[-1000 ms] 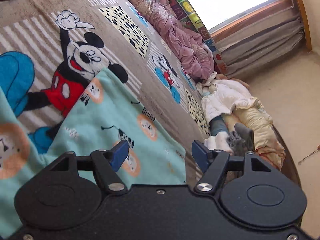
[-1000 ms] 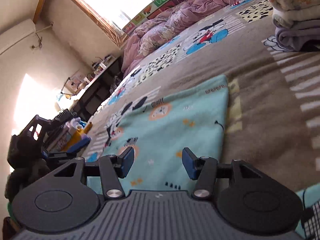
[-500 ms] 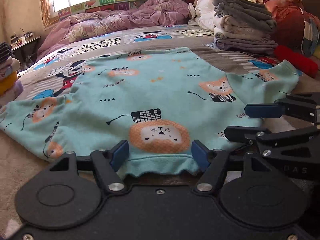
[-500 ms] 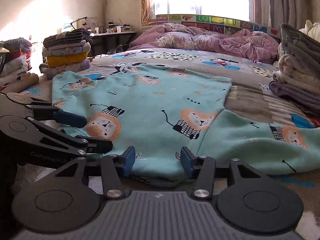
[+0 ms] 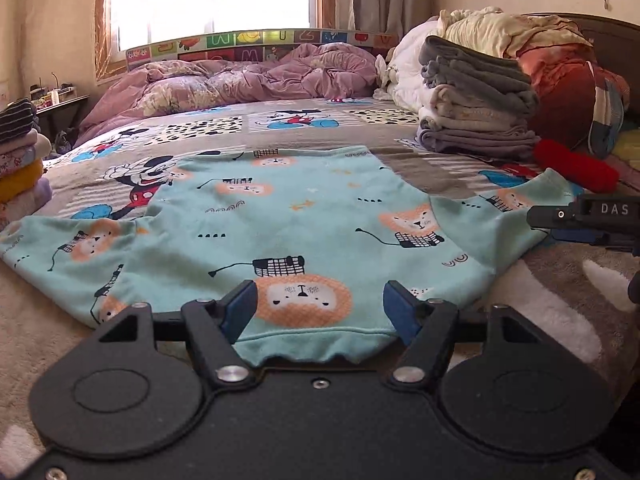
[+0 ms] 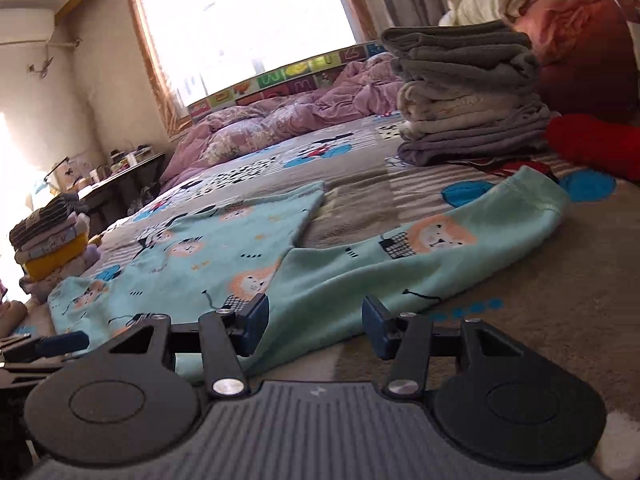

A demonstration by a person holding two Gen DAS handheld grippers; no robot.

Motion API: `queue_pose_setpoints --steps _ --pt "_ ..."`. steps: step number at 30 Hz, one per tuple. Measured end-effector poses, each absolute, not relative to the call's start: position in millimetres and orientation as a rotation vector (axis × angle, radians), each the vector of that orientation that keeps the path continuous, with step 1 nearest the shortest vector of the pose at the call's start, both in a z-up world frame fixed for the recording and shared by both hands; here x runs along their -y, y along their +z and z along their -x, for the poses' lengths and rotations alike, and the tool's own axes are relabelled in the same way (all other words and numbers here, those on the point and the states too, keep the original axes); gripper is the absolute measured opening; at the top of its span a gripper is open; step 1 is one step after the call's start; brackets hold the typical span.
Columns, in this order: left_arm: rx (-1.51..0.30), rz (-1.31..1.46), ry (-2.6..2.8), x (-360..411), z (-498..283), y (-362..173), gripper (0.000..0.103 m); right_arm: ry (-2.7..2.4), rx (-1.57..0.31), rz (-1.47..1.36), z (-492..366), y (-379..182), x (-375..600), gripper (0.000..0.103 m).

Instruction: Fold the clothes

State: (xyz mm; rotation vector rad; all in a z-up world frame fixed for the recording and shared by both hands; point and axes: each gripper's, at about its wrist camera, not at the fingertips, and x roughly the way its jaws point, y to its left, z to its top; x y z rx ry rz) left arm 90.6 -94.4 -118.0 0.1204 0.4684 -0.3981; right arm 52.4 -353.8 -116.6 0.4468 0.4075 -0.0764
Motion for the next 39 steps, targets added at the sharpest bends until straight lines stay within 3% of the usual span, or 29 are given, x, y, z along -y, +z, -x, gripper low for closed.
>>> queue_pose_setpoints --steps 7,14,20,22,25,31,34,36,39 --pt "-0.362 -0.346 -0.587 168 -72 -113 0.069 -0.241 -0.347 -0.952 -63 -157 454 0.051" --pt "-0.377 -0.632 -0.76 251 -81 -131 0.04 -0.182 -0.338 -1.085 -80 -169 499 0.048" --pt "-0.512 -0.605 -0.802 279 -118 -128 0.039 -0.099 -0.422 -1.018 -96 -166 510 0.045" --pt "-0.596 -0.562 -0.839 287 -120 -129 0.017 -0.082 -0.429 -1.015 -98 -166 513 0.045" --pt "-0.61 -0.592 -0.919 293 -84 -131 0.01 -0.061 -0.432 -1.038 -100 -168 518 0.044" --pt "-0.505 -0.47 -0.751 258 -76 -115 0.011 -0.031 -0.434 -1.098 -95 -173 527 0.039" --pt "-0.503 -0.402 -0.648 252 -100 -121 0.011 -0.044 -0.445 -1.092 -92 -176 527 0.028" --pt "-0.663 -0.403 -0.677 261 -109 -134 0.01 -0.051 -0.445 -1.104 -91 -178 529 0.021" --pt "-0.582 -0.525 -0.753 259 -74 -124 0.014 -0.061 -0.446 -1.119 -89 -181 531 0.018"
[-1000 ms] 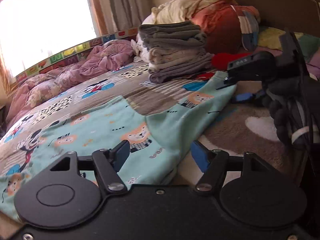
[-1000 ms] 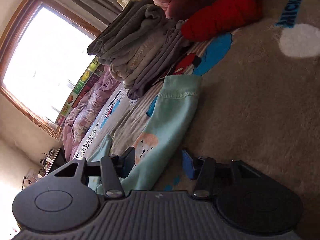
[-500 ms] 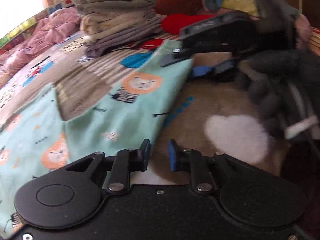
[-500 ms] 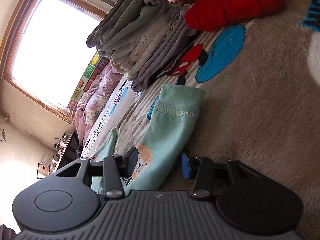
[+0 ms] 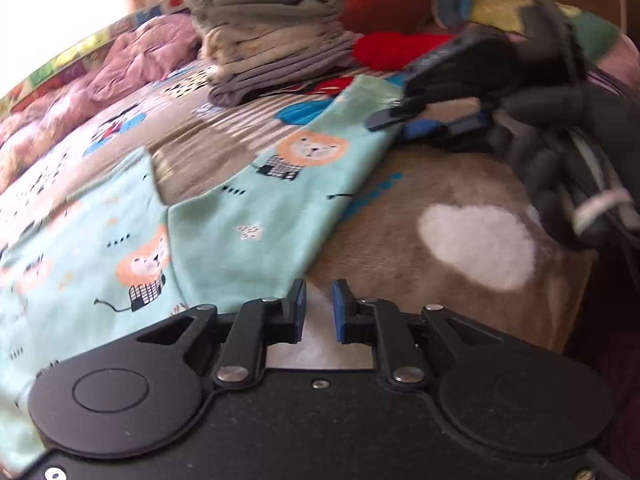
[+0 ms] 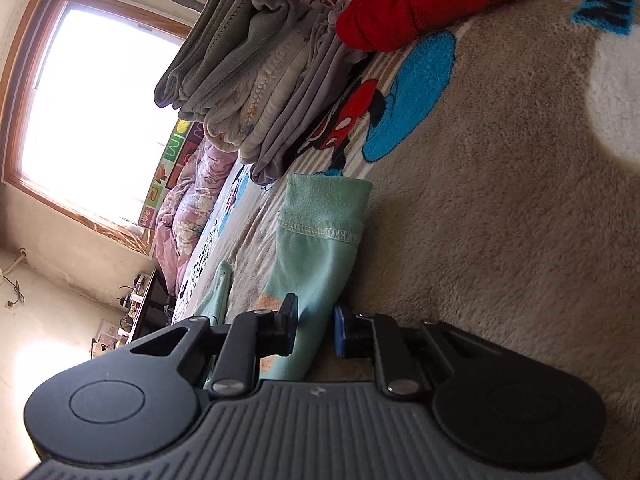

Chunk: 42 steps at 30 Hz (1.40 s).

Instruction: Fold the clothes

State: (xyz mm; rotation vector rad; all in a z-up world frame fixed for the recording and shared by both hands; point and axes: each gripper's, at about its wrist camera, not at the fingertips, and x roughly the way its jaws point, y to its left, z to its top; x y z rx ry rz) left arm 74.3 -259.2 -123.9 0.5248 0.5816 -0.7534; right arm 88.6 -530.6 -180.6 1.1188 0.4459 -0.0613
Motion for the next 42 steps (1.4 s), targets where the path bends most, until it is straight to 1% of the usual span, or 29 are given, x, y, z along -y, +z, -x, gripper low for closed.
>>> queue_pose_setpoints --steps 2,4,6,8,11,13,17,19,20,22,23,25,28,29,31,32,33,35,38,39,40,41,42 --pt "-0.521 -0.483 -0.721 248 -71 -113 0.016 -0.067 -0.449 -1.114 -89 -180 530 0.018" --pt "-0.456 -0.455 -0.665 239 -72 -106 0.023 -0.075 -0.449 -1.111 -89 -180 529 0.018" --pt "-0.459 -0.452 -0.63 237 -85 -110 0.039 -0.085 -0.448 -1.105 -90 -180 528 0.018" --pt "-0.599 -0.515 -0.695 243 -95 -127 0.038 -0.098 -0.448 -1.089 -91 -179 526 0.018" --pt "-0.456 -0.74 -0.705 241 -65 -132 0.039 -0.111 -0.449 -1.069 -93 -178 524 0.017" --pt "-0.392 -0.746 -0.692 235 -59 -126 0.039 -0.112 -0.45 -1.071 -93 -178 525 0.017" --pt "-0.33 -0.921 -0.662 238 -63 -132 0.039 -0.118 -0.449 -1.066 -94 -178 525 0.017" --pt "-0.329 -1.081 -0.667 241 -61 -148 0.039 -0.12 -0.448 -1.06 -95 -178 525 0.017" --pt "-0.326 -1.158 -0.668 243 -61 -156 0.037 -0.121 -0.447 -1.059 -95 -178 525 0.017" --pt "-0.271 -1.247 -0.654 240 -55 -166 0.028 -0.122 -0.446 -1.063 -95 -179 526 0.017" --pt "-0.23 -1.272 -0.632 238 -52 -168 0.011 -0.123 -0.445 -1.064 -95 -179 526 0.016" --pt "-0.129 -1.291 -0.584 230 -45 -171 0.01 -0.132 -0.446 -1.062 -96 -180 527 0.013" --pt "-0.063 -1.308 -0.612 211 -39 -185 0.009 -0.149 -0.45 -1.056 -98 -182 527 0.003" --pt "-0.056 -1.32 -0.613 206 -39 -192 0.009 -0.153 -0.451 -1.052 -99 -183 527 0.003" --pt "-0.042 -1.294 -0.602 203 -39 -190 0.009 -0.156 -0.454 -1.039 -101 -183 526 0.002" --pt "-0.044 -1.285 -0.594 204 -39 -186 0.017 -0.158 -0.455 -1.038 -101 -183 526 0.002" --pt "-0.043 -1.277 -0.588 205 -38 -182 0.03 -0.16 -0.453 -1.04 -100 -183 526 0.002" --pt "0.001 -1.297 -0.597 208 -35 -178 0.039 -0.163 -0.449 -1.046 -100 -183 526 0.002" --pt "0.047 -1.361 -0.583 216 -38 -181 0.039 -0.163 -0.448 -1.049 -99 -183 525 0.002" --pt "0.055 -1.386 -0.576 220 -41 -183 0.038 -0.163 -0.448 -1.05 -99 -183 525 0.002" --pt "0.02 -1.402 -0.595 224 -45 -186 0.033 -0.162 -0.448 -1.052 -99 -183 525 0.002" --pt "-0.013 -1.419 -0.613 228 -48 -189 0.008 -0.162 -0.447 -1.054 -99 -183 526 0.002" --pt "-0.006 -1.445 -0.62 230 -47 -193 0.0 -0.161 -0.447 -1.056 -99 -183 526 0.002"
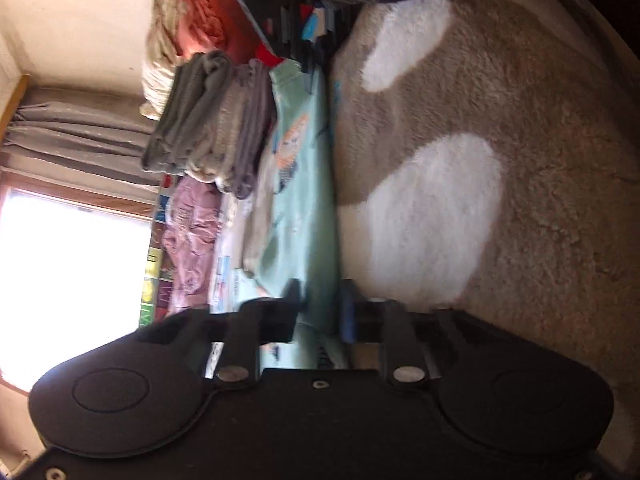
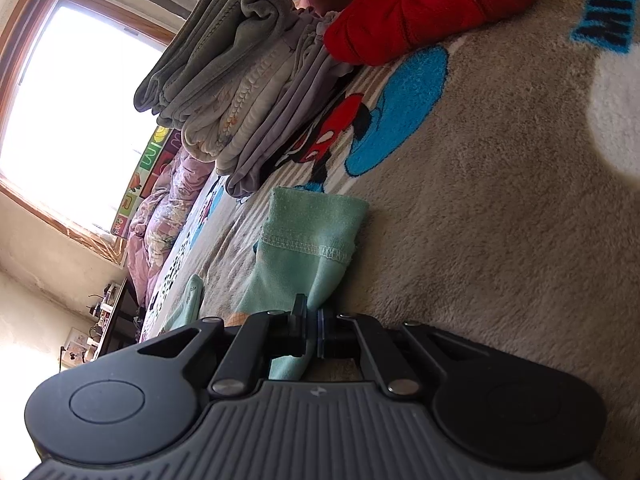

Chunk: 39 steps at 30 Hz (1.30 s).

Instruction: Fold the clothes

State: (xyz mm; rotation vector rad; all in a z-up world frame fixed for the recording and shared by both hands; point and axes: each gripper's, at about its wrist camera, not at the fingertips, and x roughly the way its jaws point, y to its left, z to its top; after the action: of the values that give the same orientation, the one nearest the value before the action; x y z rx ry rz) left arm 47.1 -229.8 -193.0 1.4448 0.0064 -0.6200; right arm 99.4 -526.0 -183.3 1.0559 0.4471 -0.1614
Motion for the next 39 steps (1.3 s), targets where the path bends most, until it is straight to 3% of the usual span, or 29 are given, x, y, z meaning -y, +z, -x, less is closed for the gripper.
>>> queue_pose_setpoints --steps 6,7,9,10,16,18,19,22,27,30,33,36,39 --pt "-0.049 -1.454 -0.659 233 -48 -189 0.002 -0.163 -0.448 -1.056 -101 -183 528 0.002" --pt "-0.078 -1.417 -0.657 236 -46 -182 0.007 -0.164 -0.444 -1.066 -101 -183 528 0.002" --pt "-0.141 -1.278 -0.667 240 -45 -161 0.043 -0.166 -0.432 -1.086 -100 -184 530 0.002" --pt "-0.171 -1.177 -0.686 240 -48 -147 0.045 -0.167 -0.421 -1.102 -98 -185 531 0.002" --pt "-0.333 -0.714 -0.607 253 -103 -100 0.042 -0.173 -0.391 -1.132 -96 -187 532 0.002" --pt "-0.432 -0.574 -0.556 258 -132 -101 0.032 -0.175 -0.375 -1.147 -94 -188 533 0.003" --pt "-0.491 -0.516 -0.541 263 -146 -105 0.032 -0.175 -0.36 -1.167 -92 -189 534 0.003" --pt "-0.656 -0.501 -0.585 278 -171 -132 0.027 -0.177 -0.303 -1.239 -84 -192 539 0.005" --pt "-0.626 -0.374 -0.546 277 -186 -99 0.028 -0.188 -0.264 -1.256 -83 -192 541 0.009" --pt "-0.789 -0.325 -0.557 287 -217 -126 0.028 -0.209 -0.263 -1.25 -85 -192 541 0.009" --pt "-0.787 -0.199 -0.546 277 -226 -107 0.029 -0.244 -0.257 -1.241 -85 -191 539 0.008" --pt "-0.656 -0.151 -0.57 281 -211 -92 0.029 -0.265 -0.245 -1.246 -82 -189 538 0.01" --pt "-0.751 -0.256 -0.611 311 -212 -120 0.029 -0.282 -0.244 -1.218 -79 -183 536 0.016"
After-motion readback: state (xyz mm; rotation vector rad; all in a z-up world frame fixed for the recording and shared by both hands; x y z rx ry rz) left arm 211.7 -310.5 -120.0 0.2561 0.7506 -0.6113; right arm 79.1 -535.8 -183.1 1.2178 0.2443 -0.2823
